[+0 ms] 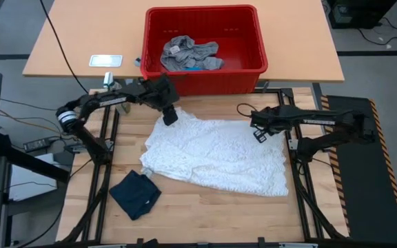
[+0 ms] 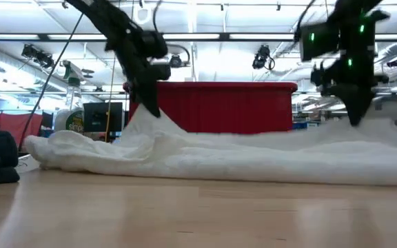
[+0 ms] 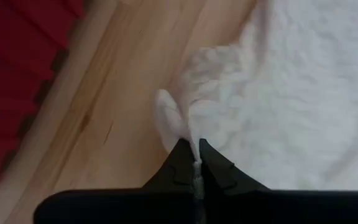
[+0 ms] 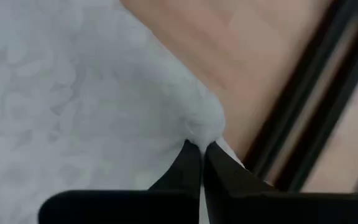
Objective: Fold laundry
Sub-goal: Fold the white dress
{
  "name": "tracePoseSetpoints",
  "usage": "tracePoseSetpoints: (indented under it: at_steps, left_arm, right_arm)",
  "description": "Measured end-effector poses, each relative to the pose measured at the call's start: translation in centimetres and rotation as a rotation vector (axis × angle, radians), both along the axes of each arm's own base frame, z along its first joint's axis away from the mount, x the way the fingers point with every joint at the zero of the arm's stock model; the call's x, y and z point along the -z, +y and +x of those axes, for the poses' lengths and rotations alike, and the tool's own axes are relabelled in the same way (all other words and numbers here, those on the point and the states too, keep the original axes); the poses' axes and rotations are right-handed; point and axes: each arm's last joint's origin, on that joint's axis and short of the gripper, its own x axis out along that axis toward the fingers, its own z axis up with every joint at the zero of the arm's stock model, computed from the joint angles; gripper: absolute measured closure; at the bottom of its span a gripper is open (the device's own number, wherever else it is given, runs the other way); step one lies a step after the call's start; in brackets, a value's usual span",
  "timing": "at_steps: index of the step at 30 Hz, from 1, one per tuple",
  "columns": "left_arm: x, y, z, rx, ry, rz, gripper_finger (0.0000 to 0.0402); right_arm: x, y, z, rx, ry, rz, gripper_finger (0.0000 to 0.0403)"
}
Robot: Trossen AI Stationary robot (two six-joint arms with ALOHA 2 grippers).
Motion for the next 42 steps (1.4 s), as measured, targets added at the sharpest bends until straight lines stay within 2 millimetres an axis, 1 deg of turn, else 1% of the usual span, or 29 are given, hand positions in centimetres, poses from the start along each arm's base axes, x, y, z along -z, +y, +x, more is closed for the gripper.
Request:
tracePoseSetpoints:
  at_steps: [2, 4, 7, 11, 17, 20, 24, 28, 31, 33, 37, 42]
  left_arm:
    - [-1.0, -1.1, -0.4, 0.005, 0.012, 0.009, 0.0401]
    - [-1.6, -2.4, -0.6, 0.013, 0.037, 0.015, 0.0401]
    - [-1.8, -4.5, -0.4, 0.009, 0.079, -0.005, 0.0401]
    - [-1.5, -7.9, 0.6, 0.013, 0.134, -0.017, 0.0401]
    - [-1.4, -13.3, 1.6, 0.009, 0.153, -0.027, 0.0401]
    - [-1.2, -15.5, 1.4, -0.012, 0.194, -0.016, 0.0401]
    - [-1.0, -17.7, 0.7, -0.025, 0.27, 0.003, 0.0401]
    - [-1.0, -19.0, 0.5, -0.025, 0.276, 0.008, 0.0401]
    - [-1.0, -19.4, 0.5, -0.034, 0.271, 0.001, 0.0401]
    - [-1.0, -19.4, 0.5, -0.044, 0.264, -0.005, 0.0396]
    - [-1.0, -19.4, 0.5, -0.07, 0.267, -0.022, 0.037]
    - [-0.9, -19.6, 0.4, -0.06, 0.284, -0.122, 0.0331]
  right_arm:
    - [-1.7, 0.5, 0.0, 0.019, -0.041, -0.032, 0.0396]
    - [-3.0, 1.1, -0.1, 0.033, -0.084, -0.039, 0.0396]
    - [-3.8, 2.5, -0.2, 0.027, -0.16, 0.023, 0.0396]
    - [-3.4, 5.3, -0.2, 0.0, -0.195, 0.156, 0.0398]
    - [-2.9, 10.1, -0.4, -0.009, -0.216, 0.208, 0.0398]
    - [-2.6, 12.2, -0.6, -0.001, -0.223, 0.212, 0.0398]
    - [-1.8, 14.4, -0.6, -0.013, -0.208, 0.203, 0.0398]
    - [-0.5, 16.0, -0.2, -0.036, -0.149, 0.184, 0.0395]
    - [0.6, 16.8, 0.5, -0.05, -0.112, 0.184, 0.0387]
    - [1.2, 17.2, 0.9, -0.05, -0.093, 0.181, 0.0373]
    - [1.6, 17.4, 1.1, -0.037, -0.07, 0.19, 0.032]
    - [0.7, 17.1, 0.7, 0.025, -0.119, 0.221, 0.0241]
